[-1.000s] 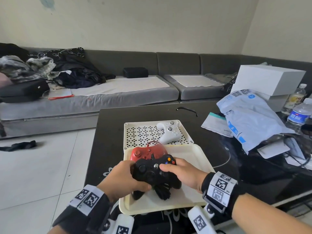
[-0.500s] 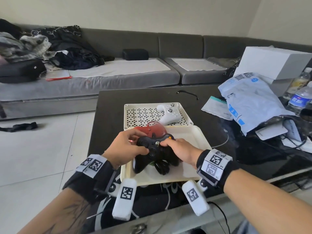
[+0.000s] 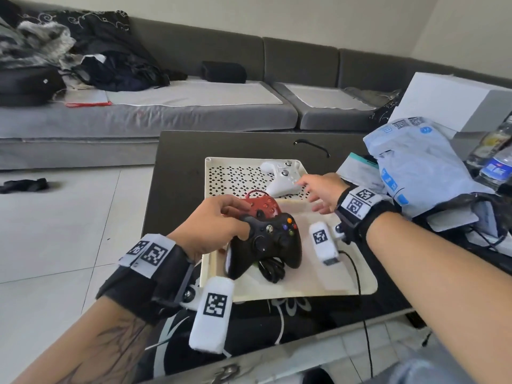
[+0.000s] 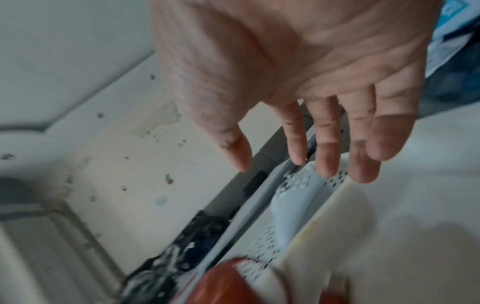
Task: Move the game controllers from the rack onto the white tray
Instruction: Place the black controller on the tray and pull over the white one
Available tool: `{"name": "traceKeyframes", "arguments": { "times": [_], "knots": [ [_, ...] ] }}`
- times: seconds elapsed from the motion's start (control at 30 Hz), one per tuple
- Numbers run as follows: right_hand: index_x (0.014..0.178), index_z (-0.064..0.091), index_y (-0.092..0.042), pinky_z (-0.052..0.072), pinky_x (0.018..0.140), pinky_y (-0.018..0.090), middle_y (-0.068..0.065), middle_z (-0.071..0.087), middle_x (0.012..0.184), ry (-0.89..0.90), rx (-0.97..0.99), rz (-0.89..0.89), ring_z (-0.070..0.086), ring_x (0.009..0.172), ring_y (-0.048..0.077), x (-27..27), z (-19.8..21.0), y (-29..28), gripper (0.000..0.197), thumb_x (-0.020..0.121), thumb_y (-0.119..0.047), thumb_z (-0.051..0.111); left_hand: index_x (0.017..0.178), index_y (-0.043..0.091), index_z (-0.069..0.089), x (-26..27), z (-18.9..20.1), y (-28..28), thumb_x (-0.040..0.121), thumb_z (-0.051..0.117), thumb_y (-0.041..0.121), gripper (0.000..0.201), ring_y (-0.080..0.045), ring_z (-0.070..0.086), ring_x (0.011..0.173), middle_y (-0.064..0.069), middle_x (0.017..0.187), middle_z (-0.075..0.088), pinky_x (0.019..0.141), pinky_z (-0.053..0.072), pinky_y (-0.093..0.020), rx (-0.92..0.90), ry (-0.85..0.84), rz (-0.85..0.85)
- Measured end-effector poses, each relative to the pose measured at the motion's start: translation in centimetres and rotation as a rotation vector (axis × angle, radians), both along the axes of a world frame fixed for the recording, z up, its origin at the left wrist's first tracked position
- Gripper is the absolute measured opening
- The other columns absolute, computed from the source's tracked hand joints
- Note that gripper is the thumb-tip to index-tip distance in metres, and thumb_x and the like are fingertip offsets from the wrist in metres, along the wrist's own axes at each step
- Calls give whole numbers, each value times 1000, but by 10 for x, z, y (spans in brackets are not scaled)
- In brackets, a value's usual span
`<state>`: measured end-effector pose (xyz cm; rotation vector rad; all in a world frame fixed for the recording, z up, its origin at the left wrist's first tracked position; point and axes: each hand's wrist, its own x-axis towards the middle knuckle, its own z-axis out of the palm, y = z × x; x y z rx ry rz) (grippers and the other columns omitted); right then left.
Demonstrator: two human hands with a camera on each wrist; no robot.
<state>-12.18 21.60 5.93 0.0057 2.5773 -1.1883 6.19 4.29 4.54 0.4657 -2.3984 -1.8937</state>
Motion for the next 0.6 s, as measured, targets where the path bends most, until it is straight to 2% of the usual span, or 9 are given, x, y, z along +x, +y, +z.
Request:
{"name": "traceKeyframes", "arguments": {
  "times": [0.07,0.13,0.17,0.2,0.27,0.33,0.4,0.47,0.6],
  "knots": [
    [105,65,-7,43,55,29,9,62,79,15,81,2,56,62,22,-17,4,-8,45,73,-39,69,106,5,69,-3,3,0,74,63,-12,37,-19,61,78,-5,88,64,70,51,-29,46,24,18],
    [105,67,-5,47,55,32,9,58,71,36,171,13,56,59,24,-30,7,-20,50,68,-38,72,104,5,70,-6,6,0,77,64,-11,32,-16,60,74,-4,84,63,62,50,-23,73,45,37],
    [106,66,-5,52,62,35,10,60,76,49,226,21,60,65,27,-35,6,-25,52,67,-40,72,103,7,71,-8,6,-1,77,66,-9,31,-15,60,74,-3,84,63,60,49,-21,80,50,38],
    [105,65,-7,58,75,38,11,63,84,65,286,37,66,76,29,-40,6,-31,52,67,-42,72,102,9,71,-9,6,0,76,69,-7,31,-16,61,75,-4,87,64,61,50,-21,79,47,29],
    [104,66,-8,56,93,44,13,65,97,81,391,89,70,93,32,-46,5,-42,56,65,-49,70,100,14,72,-10,4,2,72,76,-2,31,-19,65,81,-5,96,69,66,56,-27,29,30,-24],
    [104,66,-9,55,94,47,12,65,102,82,482,141,68,95,33,-51,1,-54,65,60,-56,70,98,19,73,-9,0,2,66,80,9,34,-22,70,87,-5,100,73,75,61,-35,-69,20,-77],
    [123,59,-15,56,90,48,13,63,114,79,550,168,68,96,35,-61,-9,-64,90,48,-64,70,99,24,73,-7,0,2,61,82,15,40,-21,72,89,-2,99,74,80,63,-38,-145,10,-118],
    [134,52,-19,57,86,48,14,60,120,82,612,195,67,95,35,-76,-23,-74,112,36,-73,68,104,27,71,-5,0,-1,63,83,13,46,-18,72,90,1,100,74,82,62,-35,-228,-13,-172],
    [139,48,-20,56,87,46,13,57,126,91,638,201,63,97,31,-78,-32,-82,123,35,-84,65,105,34,67,0,4,-8,65,84,12,49,-16,68,89,7,99,69,82,61,-34,-354,-66,-231]
  ]
}}
